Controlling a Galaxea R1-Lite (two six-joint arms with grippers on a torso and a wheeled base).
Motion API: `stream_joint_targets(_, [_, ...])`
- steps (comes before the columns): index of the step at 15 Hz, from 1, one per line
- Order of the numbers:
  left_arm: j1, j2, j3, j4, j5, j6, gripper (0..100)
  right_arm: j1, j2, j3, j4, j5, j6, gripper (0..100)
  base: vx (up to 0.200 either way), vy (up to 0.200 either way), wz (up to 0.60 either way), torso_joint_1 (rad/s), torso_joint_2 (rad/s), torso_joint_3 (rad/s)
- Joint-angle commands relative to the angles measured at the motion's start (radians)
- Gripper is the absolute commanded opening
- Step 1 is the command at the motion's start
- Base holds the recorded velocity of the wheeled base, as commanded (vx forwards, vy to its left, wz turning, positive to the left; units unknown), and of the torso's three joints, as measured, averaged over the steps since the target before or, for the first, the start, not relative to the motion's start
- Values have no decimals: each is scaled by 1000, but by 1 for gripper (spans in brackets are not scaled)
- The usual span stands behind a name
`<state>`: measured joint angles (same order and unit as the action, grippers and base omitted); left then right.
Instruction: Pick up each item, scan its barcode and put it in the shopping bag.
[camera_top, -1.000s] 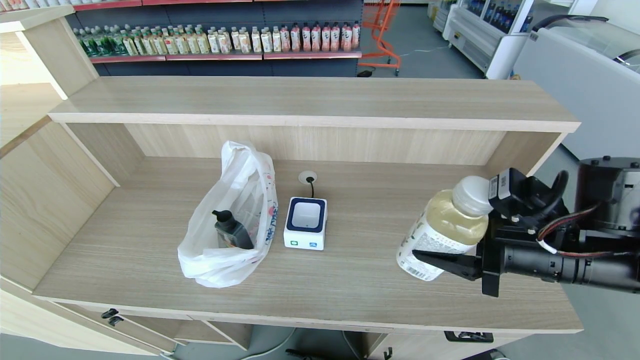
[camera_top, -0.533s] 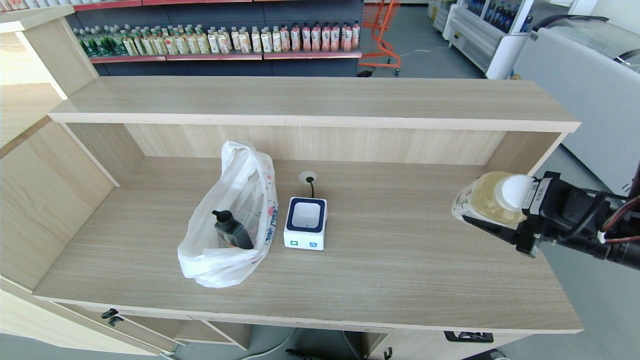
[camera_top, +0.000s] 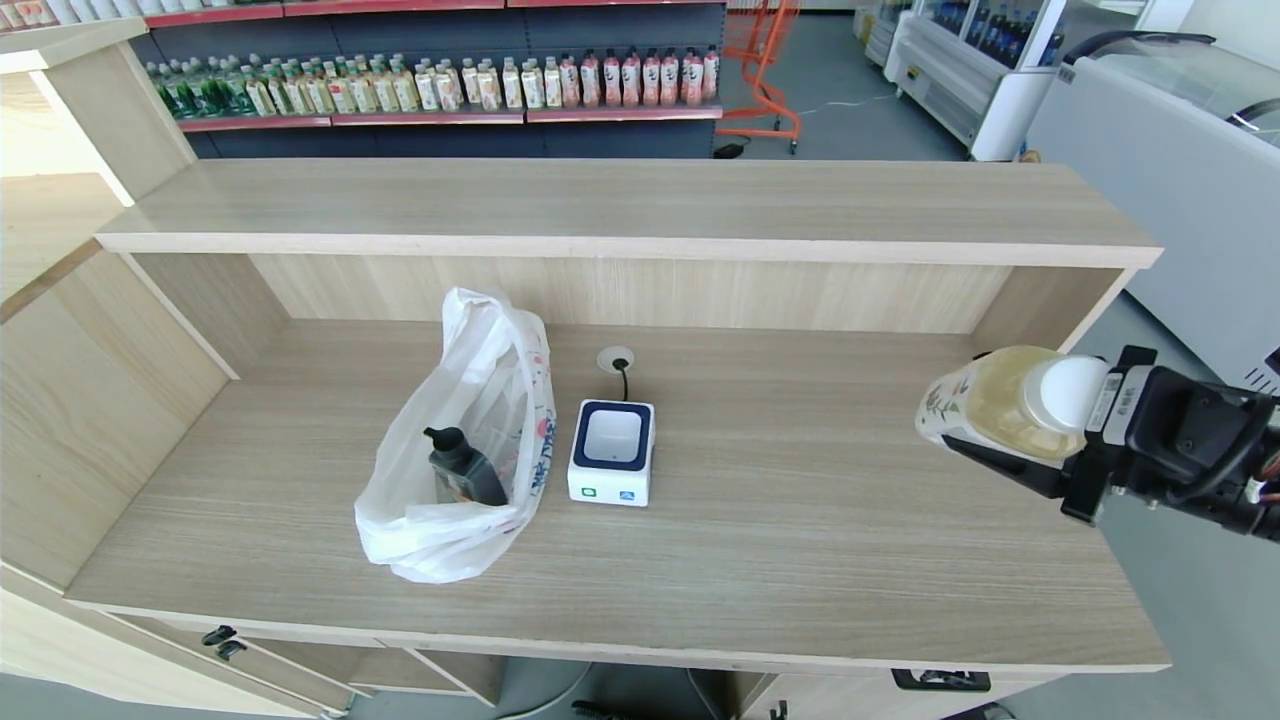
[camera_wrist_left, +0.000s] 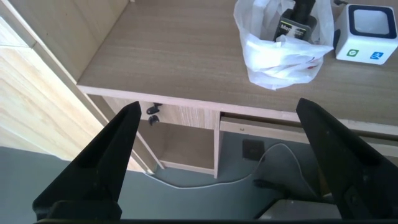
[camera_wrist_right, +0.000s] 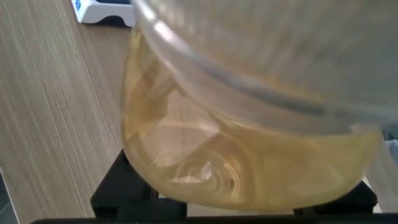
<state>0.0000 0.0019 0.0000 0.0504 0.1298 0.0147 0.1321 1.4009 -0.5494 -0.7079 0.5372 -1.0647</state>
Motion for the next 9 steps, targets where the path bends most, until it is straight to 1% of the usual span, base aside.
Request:
stream_joint_targets(1, [0,0,0,0,1,-1,100,1,-14,3,1,15,3,0,0,200,0,-2,-2,-2])
stream_joint_targets(5, [0,0,0,0,1,-1,100,3,-36,16,8,35,38,0,0,200,0,8,4,-1])
stream_joint_targets(9, [0,0,0,0,1,-1,100,1,-36,25,7,35,40,0,0,200,0,7,5,5])
